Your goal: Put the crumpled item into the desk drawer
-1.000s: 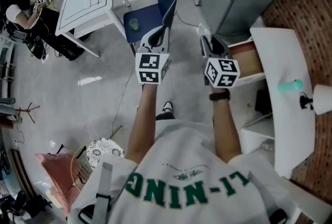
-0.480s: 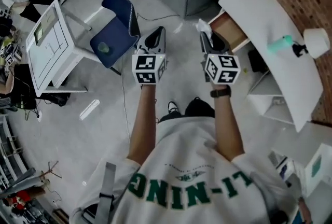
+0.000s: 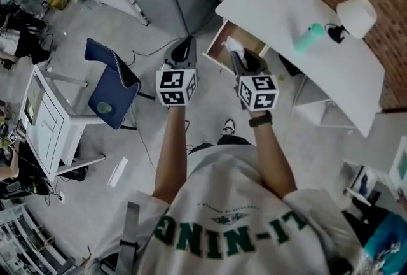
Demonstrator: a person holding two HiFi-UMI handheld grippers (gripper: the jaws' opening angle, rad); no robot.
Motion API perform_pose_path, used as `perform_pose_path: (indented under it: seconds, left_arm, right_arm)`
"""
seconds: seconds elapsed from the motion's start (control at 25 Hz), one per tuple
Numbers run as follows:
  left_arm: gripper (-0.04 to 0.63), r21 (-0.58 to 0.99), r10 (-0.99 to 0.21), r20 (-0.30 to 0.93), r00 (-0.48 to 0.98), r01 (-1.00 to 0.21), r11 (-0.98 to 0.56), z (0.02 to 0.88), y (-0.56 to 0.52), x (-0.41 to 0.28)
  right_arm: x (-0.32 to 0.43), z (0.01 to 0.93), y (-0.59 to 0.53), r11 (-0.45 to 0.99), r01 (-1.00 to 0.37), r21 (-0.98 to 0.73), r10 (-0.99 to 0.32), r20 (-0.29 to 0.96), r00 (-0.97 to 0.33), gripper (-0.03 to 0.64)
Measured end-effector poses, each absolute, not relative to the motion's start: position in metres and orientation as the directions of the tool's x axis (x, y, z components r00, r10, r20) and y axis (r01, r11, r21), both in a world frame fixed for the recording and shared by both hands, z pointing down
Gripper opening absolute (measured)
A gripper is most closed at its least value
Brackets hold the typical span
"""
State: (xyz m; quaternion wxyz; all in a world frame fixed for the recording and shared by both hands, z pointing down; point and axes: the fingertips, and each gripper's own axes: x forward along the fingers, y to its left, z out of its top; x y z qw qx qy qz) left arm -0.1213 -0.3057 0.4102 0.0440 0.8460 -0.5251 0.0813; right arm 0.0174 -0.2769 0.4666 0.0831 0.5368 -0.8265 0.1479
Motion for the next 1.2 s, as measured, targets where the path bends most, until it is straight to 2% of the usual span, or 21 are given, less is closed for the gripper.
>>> perform_pose_path:
  seconds: [0.4,0.76,1.2]
  left_arm:
    - [0.0,0.025,-0.772,0.242,0.587,-0.799,-0.6,0.449,-0.337,-0.04]
    - [0.0,0.083,-0.675,0.314,0.668,-0.728,-0.681,0.501,-0.355,-0.014]
    - [0.0,0.149,-0.629,0.404,0.664,-0.726,-0.671,0.583,-0.37,-0.045]
  right_arm:
    - [0.061,0.521,-0.281,0.248,-0.943,-0.221,-0.867,0.384,-0.318,0.092]
    - [0.088,0.578,-0.292,0.115,-0.961,-0.252,-0.848,0.479,-0.227,0.092]
    - [0.07,0.666,-0.336,0.177,-0.96,-0.215,-0.772,0.575,-0.271,0.092]
